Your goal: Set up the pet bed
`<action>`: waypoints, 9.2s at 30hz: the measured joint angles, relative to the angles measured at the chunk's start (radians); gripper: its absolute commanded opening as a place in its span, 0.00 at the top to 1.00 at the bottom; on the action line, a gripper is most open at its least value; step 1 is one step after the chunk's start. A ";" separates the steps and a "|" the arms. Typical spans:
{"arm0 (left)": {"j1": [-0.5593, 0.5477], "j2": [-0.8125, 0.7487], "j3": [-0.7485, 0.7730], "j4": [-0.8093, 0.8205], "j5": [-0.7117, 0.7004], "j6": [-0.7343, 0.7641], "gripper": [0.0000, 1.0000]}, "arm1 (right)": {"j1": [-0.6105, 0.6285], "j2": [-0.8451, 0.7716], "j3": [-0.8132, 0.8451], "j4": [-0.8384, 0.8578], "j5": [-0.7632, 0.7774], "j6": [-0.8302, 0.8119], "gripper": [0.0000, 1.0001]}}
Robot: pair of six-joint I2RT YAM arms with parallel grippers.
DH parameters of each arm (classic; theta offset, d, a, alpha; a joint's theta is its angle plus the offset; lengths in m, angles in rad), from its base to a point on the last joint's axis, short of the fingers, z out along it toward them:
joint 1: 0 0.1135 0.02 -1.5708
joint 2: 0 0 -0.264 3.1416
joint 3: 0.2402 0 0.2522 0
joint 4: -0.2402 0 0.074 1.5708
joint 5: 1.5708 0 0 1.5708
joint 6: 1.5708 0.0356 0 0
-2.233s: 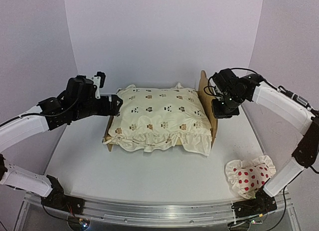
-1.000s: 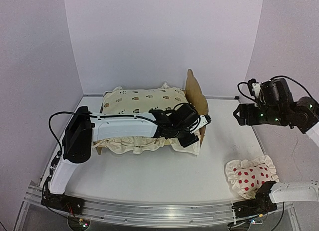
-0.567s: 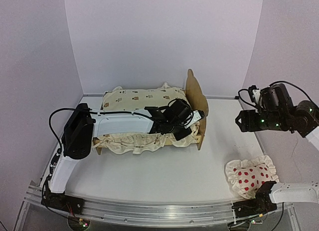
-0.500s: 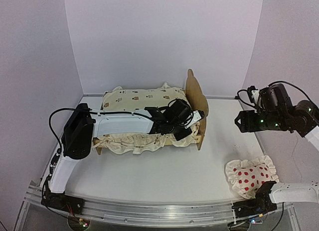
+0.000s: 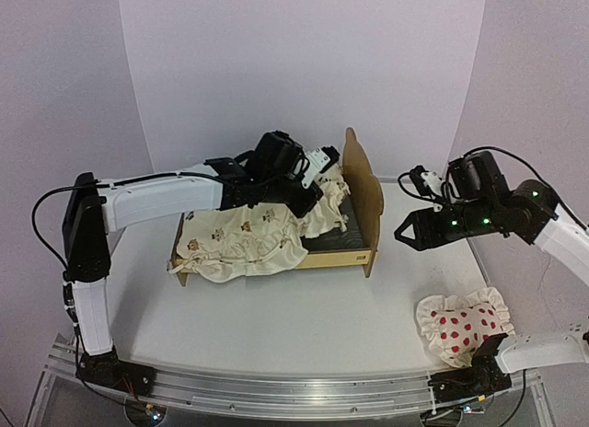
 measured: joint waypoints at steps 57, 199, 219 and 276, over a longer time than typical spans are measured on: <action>0.130 -0.330 -0.145 -0.057 0.119 -0.213 1.00 | 0.047 0.655 0.173 0.653 -0.344 -0.229 0.59; 0.153 -0.412 -0.371 0.091 0.223 -0.290 1.00 | 0.096 0.564 0.184 0.506 -0.227 -0.131 1.00; 0.155 -0.412 -0.371 0.091 0.242 -0.302 1.00 | 0.096 0.630 0.133 0.503 -0.198 -0.046 1.00; 0.154 -0.366 -0.482 0.202 0.272 -0.335 1.00 | 0.330 0.526 -0.340 0.750 0.191 0.028 0.42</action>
